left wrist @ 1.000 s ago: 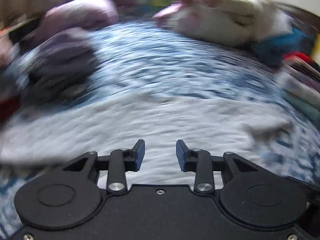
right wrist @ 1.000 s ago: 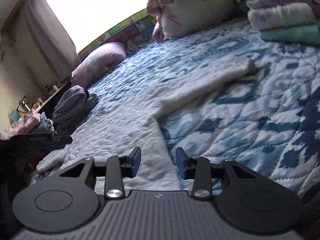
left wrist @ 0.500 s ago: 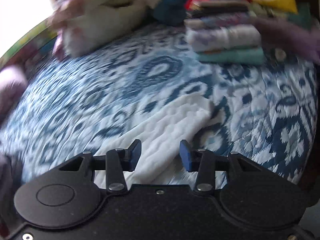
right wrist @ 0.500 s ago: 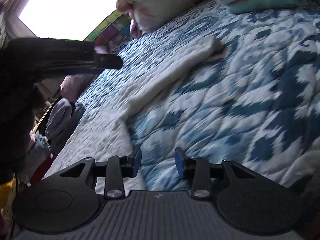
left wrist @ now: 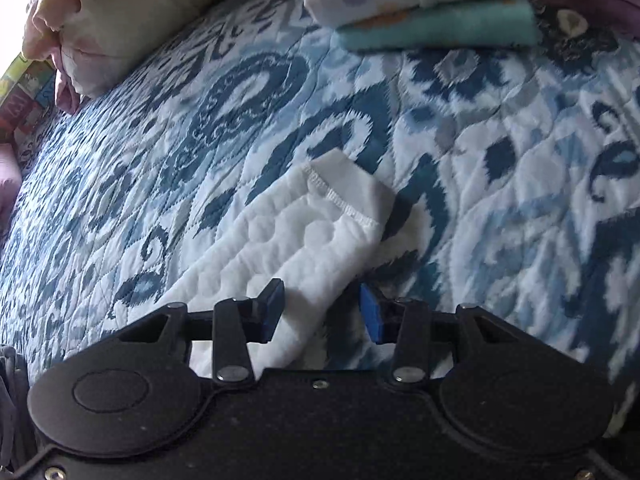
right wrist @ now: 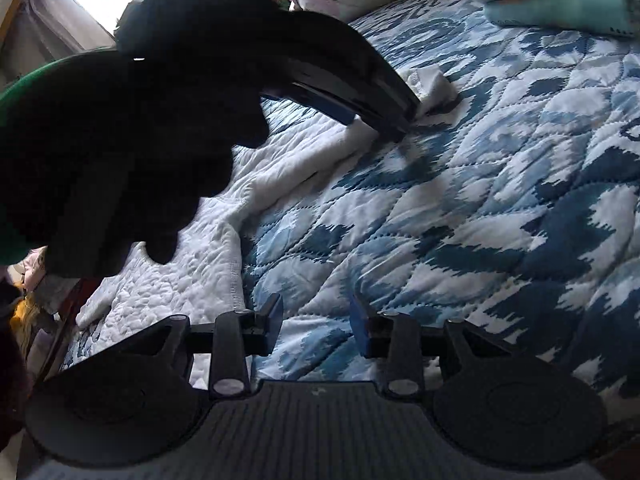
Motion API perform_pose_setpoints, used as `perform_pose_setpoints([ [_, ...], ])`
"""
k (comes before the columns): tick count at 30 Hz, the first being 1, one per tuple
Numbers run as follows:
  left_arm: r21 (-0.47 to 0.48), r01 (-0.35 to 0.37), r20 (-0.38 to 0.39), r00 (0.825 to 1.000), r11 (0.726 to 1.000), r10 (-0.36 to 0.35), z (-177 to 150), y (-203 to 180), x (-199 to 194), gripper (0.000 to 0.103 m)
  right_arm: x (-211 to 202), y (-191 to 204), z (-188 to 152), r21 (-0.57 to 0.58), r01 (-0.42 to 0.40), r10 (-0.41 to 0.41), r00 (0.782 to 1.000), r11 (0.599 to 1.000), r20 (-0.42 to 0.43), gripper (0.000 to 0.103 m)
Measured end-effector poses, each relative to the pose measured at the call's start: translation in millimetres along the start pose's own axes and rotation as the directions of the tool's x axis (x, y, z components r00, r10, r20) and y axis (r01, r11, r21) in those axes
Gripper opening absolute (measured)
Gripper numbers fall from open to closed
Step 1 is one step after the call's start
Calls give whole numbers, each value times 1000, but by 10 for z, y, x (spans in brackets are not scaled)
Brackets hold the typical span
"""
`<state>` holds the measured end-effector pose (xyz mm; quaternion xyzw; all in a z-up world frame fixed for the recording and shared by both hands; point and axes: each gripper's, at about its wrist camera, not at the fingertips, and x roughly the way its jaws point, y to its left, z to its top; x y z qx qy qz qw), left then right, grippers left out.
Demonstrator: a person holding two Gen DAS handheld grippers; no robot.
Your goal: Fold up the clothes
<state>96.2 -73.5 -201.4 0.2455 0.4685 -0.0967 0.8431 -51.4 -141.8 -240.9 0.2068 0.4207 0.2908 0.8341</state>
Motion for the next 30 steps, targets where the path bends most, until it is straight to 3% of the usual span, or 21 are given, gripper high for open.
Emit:
perform_pose_setpoints([
  [2, -30, 0, 5, 1000, 1000, 0, 21, 15, 21, 32, -13, 22, 6, -14, -8, 8, 1000, 1000, -1, 45],
  [6, -63, -8, 24, 1000, 998, 10, 40, 42, -3, 8, -8, 84, 14, -45, -38, 38, 999, 998, 0, 50],
  [9, -157, 36, 68, 997, 987, -26, -17, 239, -158, 6, -15, 145, -4, -65, -61, 61, 998, 996, -1, 50],
  [11, -247, 86, 123, 991, 965, -56, -84, 446, -337, 6, -34, 185, -18, -78, -73, 73, 997, 994, 1, 50],
  [14, -383, 157, 219, 973, 910, -76, -251, 826, -665, 6, -55, 269, -52, -118, -78, 79, 997, 990, 4, 50],
  [17, -487, 183, 300, 953, 854, -33, -525, 1219, -1001, 6, -24, 395, -97, -183, -37, 38, 999, 982, 2, 50],
  [24, -675, 224, 378, 923, 703, 70, -1303, 2013, -1386, 6, 54, 650, -210, -299, -14, 7, 1000, 954, -22, 50],
  [27, -722, 234, 390, 915, 651, 103, -1625, 2203, -1461, 5, 70, 840, -312, -392, 14, -22, 1000, 920, -16, 33],
  [30, -759, 242, 401, 905, 604, 142, -1976, 2314, -1526, 5, 107, 1015, -436, -480, 58, -63, 998, 876, 5, 23],
])
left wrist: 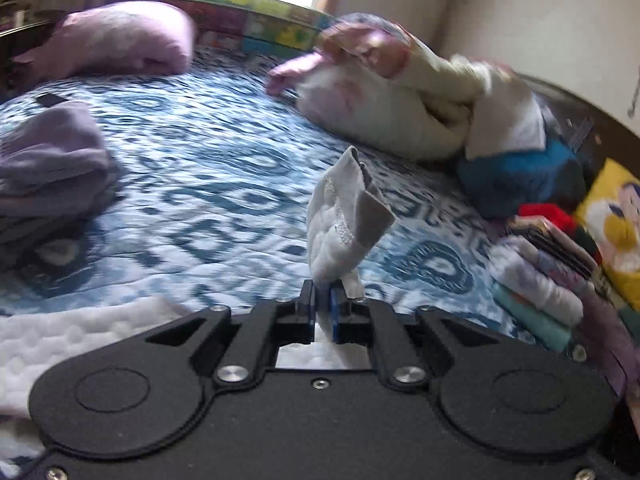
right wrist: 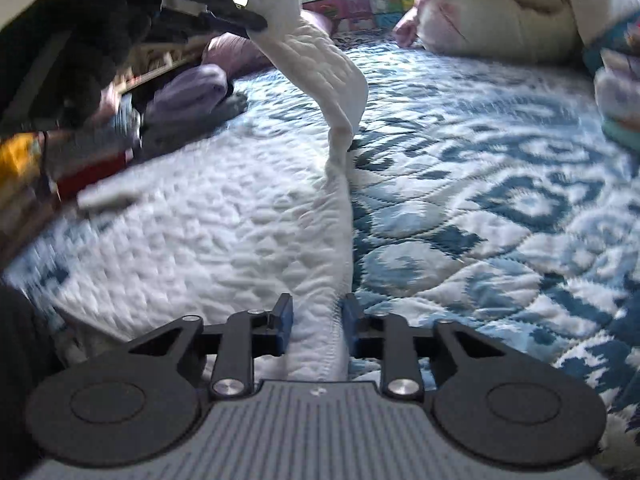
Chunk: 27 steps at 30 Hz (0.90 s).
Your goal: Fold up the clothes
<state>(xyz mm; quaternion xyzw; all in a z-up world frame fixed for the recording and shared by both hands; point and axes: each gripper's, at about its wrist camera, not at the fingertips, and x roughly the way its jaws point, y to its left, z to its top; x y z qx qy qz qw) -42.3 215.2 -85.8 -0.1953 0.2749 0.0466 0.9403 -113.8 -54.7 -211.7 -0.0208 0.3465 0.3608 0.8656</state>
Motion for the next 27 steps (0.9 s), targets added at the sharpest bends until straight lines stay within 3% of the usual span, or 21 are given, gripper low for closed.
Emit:
perform_pose_setpoints([
  [6, -120, -20, 72, 997, 993, 29, -153, 622, -356, 5, -134, 252, 8, -116, -30, 40, 996, 993, 86, 21],
  [13, -250, -32, 105, 993, 968, 60, -470, 1193, -469, 5, -29, 501, 7, -202, -50, 65, 995, 978, 70, 21],
  [16, -258, -22, 108, 993, 966, 52, -493, 1312, -405, 5, 16, 589, 8, -222, -74, 90, 994, 972, 63, 20],
  [19, -248, -7, 130, 991, 969, 40, -499, 1384, -345, 5, 61, 689, 7, -240, -115, 129, 991, 964, 46, 11],
  [23, -221, 18, 174, 984, 975, 21, -495, 1444, -271, 5, 120, 796, 4, -249, -156, 167, 986, 956, 25, 11],
  [27, -229, -29, 125, 990, 973, 59, -509, 1564, -98, 5, -56, 720, 68, -207, -221, 241, 967, 953, 79, 11],
])
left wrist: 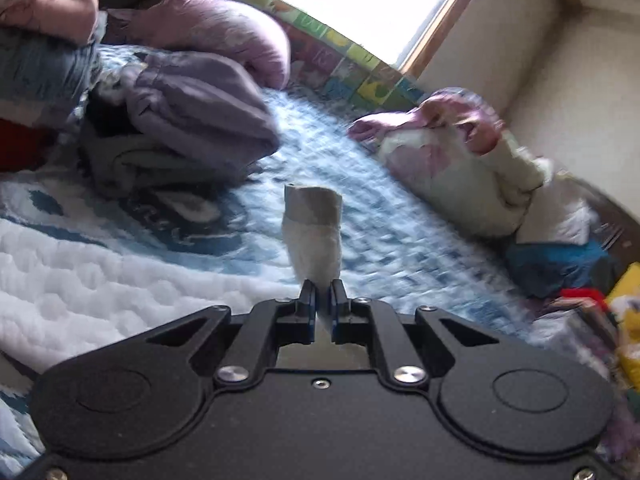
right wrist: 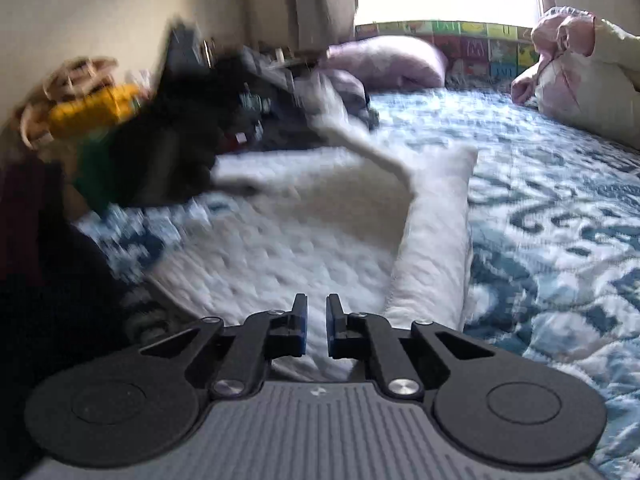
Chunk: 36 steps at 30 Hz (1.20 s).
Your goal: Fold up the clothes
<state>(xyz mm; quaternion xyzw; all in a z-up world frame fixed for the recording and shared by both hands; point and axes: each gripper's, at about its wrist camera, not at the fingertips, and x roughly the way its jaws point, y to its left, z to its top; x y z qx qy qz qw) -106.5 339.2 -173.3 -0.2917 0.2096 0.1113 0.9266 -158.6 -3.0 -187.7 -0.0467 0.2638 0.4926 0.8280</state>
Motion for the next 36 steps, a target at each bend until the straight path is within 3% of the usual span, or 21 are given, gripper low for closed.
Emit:
perform_pose_setpoints([
  [4, 3, -16, -5, 1000, 1000, 16, 29, 29, 70, 5, -281, -309, 50, 95, 71, -80, 993, 993, 90, 14],
  [8, 11, -11, -12, 1000, 1000, 11, 56, 35, 95, 5, -277, -537, -1, 141, 173, -183, 981, 975, 63, 15],
  [12, 47, -34, -15, 999, 998, 35, 16, -27, 106, 5, -132, -360, -68, 49, 149, -151, 988, 988, 39, 15],
  [15, 31, -33, 14, 999, 999, 33, 35, -18, 57, 5, 125, -259, -112, -10, 161, -161, 986, 987, -33, 15],
  [17, 33, -33, 16, 999, 999, 32, 47, -22, 62, 5, 206, -242, -104, -1, 156, -156, 987, 988, -39, 15],
  [21, 85, -83, -53, 995, 993, 87, 10, -48, 202, 5, 66, -232, -46, 7, 137, -137, 990, 991, 27, 15],
  [23, 93, -119, -149, 980, 989, 131, -29, -13, 307, 9, 75, -272, -84, 16, 150, -151, 989, 989, 12, 15],
  [24, 95, -152, -196, 966, 984, 168, -43, 2, 345, 17, 128, -289, -114, 20, 162, -161, 987, 987, -10, 15],
  [26, 160, -184, -147, 967, 970, 208, -38, -129, 214, 24, 216, -300, -162, 22, 179, -178, 983, 984, -41, 15],
  [30, 293, -250, -11, 964, 923, 265, -20, -427, -94, 25, 209, -309, -113, 50, 162, -161, 987, 986, -18, 15],
  [32, 247, -96, -132, 982, 964, 132, -124, -496, -59, 28, 205, -342, -96, 68, 160, -160, 987, 985, -16, 15],
  [33, 209, -10, -198, 979, 978, 52, -183, -526, -31, 28, 198, -347, -89, 70, 160, -160, 987, 985, -15, 15],
  [34, 165, 75, -261, 965, 983, -30, -241, -556, -2, 28, 191, -351, -82, 73, 160, -160, 987, 984, -13, 15],
  [36, 123, 150, -332, 938, 981, -101, -410, -652, 96, 28, 158, -361, -80, 79, 159, -159, 987, 984, -8, 15],
])
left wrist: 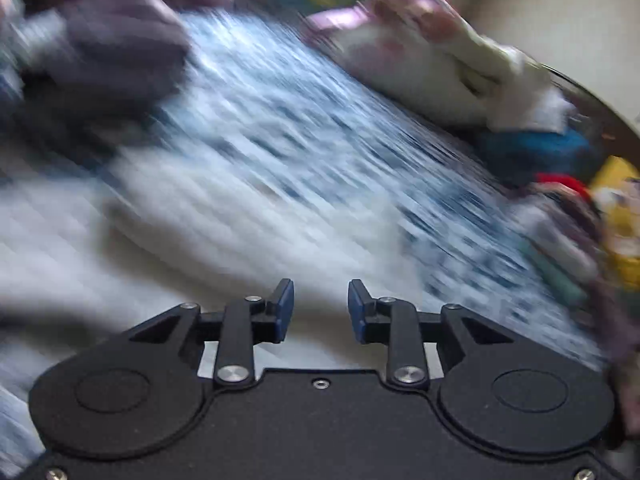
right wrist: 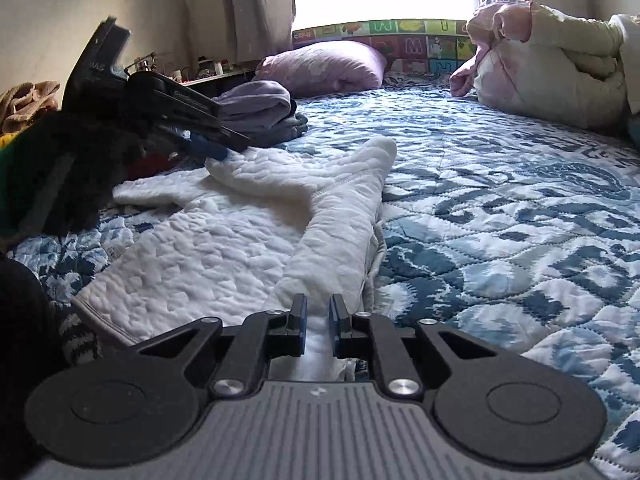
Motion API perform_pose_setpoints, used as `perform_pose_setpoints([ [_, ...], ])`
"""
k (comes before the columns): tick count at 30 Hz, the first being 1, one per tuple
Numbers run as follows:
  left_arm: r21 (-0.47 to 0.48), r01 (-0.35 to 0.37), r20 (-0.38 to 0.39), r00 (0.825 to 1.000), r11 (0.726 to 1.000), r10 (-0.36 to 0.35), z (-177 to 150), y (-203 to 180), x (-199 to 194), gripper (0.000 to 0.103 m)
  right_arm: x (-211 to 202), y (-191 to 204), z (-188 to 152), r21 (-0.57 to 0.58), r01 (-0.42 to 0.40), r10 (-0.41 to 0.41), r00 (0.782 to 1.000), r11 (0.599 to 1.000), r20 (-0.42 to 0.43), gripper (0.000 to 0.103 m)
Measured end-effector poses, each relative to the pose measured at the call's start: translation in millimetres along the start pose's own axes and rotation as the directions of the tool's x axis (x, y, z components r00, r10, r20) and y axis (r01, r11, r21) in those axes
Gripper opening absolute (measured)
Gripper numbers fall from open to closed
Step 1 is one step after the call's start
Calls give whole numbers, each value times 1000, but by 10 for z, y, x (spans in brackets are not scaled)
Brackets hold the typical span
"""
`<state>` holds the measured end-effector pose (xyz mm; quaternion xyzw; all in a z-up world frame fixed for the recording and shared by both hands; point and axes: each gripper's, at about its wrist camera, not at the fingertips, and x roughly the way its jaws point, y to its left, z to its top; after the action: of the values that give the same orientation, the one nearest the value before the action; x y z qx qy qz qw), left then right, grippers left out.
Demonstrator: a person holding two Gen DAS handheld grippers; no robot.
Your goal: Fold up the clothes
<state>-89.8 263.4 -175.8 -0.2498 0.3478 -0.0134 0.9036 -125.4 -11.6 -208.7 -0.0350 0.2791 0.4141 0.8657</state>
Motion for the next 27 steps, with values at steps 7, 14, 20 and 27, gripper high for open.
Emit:
perform_pose_setpoints([
  [7, -10, 43, -5, 999, 999, -43, -97, -120, 548, 15, -112, -57, -10, 16, 2, -2, 1000, 1000, 12, 15],
  [14, 127, 22, 67, 997, 992, -31, -143, -315, 569, 11, -184, -165, -54, 58, -26, 25, 999, 998, 22, 15],
  [20, 155, 5, 52, 999, 988, -14, -132, -312, 650, 10, -117, -43, -74, 5, -48, 48, 999, 999, 6, 15],
  [27, 174, -26, 10, 1000, 984, 25, -149, -345, 625, 14, -117, 148, -63, -84, -32, 35, 999, 996, 35, 15],
])
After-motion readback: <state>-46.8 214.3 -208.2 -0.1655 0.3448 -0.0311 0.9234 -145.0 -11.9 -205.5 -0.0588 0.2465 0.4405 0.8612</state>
